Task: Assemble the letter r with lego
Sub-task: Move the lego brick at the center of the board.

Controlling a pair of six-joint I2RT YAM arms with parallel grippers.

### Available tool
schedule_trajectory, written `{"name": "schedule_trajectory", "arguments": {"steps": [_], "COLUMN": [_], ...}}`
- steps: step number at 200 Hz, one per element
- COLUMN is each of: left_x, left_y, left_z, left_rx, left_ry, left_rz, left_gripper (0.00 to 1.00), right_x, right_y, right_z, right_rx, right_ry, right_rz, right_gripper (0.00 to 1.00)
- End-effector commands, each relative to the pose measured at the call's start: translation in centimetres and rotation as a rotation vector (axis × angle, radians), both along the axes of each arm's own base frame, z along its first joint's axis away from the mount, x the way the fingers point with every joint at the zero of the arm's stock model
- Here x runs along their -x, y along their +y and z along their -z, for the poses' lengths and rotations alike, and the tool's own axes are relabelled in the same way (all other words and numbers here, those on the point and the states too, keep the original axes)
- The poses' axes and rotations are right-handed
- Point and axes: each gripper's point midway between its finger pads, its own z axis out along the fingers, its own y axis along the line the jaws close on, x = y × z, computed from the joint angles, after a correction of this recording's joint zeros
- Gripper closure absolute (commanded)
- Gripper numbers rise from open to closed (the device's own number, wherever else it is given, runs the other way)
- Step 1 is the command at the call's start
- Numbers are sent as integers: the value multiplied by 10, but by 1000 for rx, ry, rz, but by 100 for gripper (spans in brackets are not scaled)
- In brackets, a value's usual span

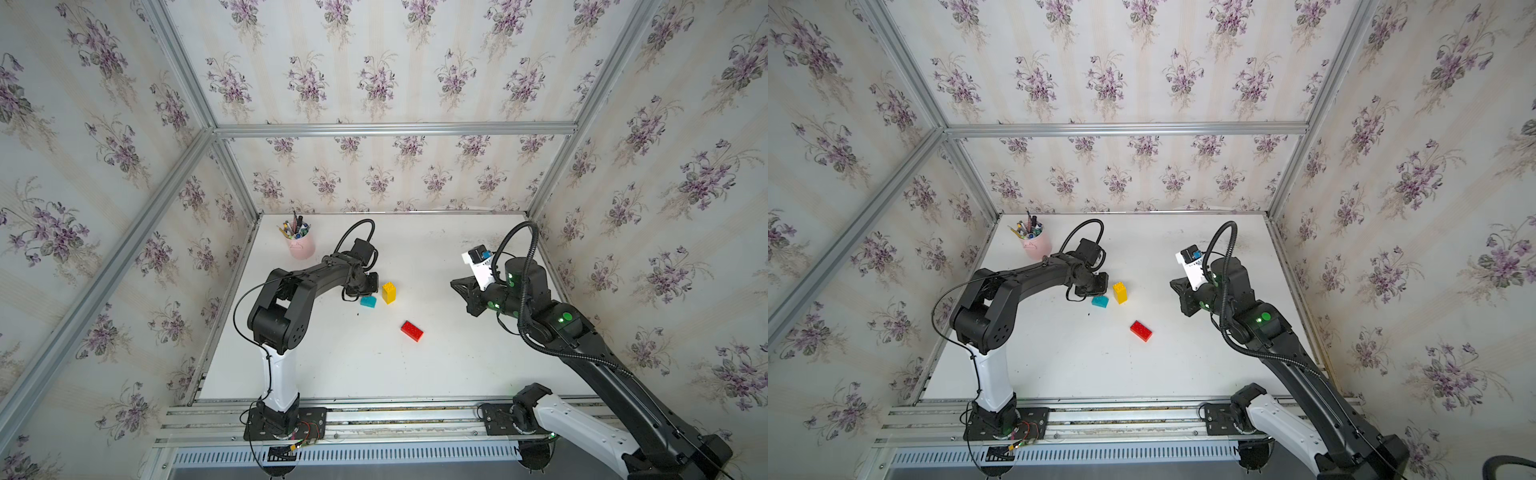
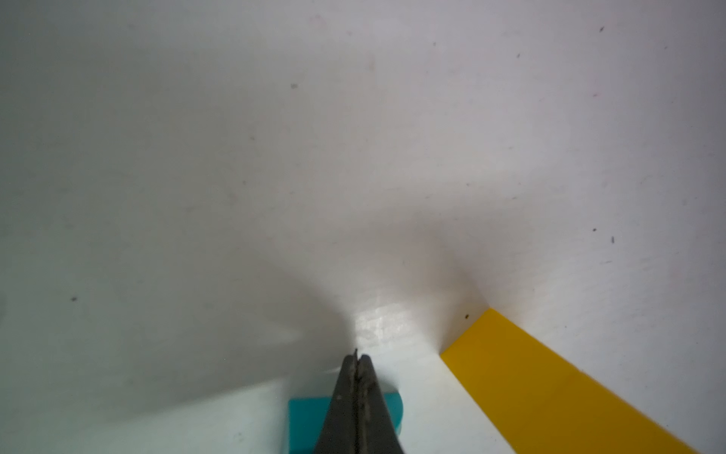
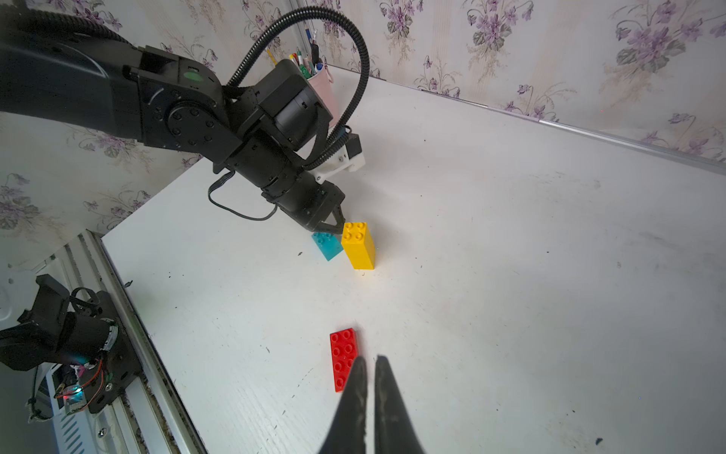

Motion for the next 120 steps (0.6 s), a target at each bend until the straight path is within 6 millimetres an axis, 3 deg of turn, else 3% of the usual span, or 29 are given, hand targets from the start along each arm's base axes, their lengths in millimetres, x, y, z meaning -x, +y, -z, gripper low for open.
{"name": "schedule_trajectory", "arguments": {"steps": [1,67,97,117,120], "left_x": [3,53,71,75,75], "left_y": [3,16,14,14,14], "left_z": [-7,-18,-21,-33,-37], "left_rx": [9,36,59,85,94], "left_ry": [-28,-27,-24,-59,-67], "left_rz": [-31,-88,-91,-99,-103], "left_gripper": [95,95,96,95,95], "right_x": [-1,4,12,16,24], "right_y": [4,8,14,18,26], "right_z": [-7,4,24,42,45], "right_rx": [-23,-39,-44,-25,-19], "right_ry": [-18,25,89,128,134], "right_rz": [-15,-37,-72,-79,-111], "right_gripper": [91,91,89,86,85]}}
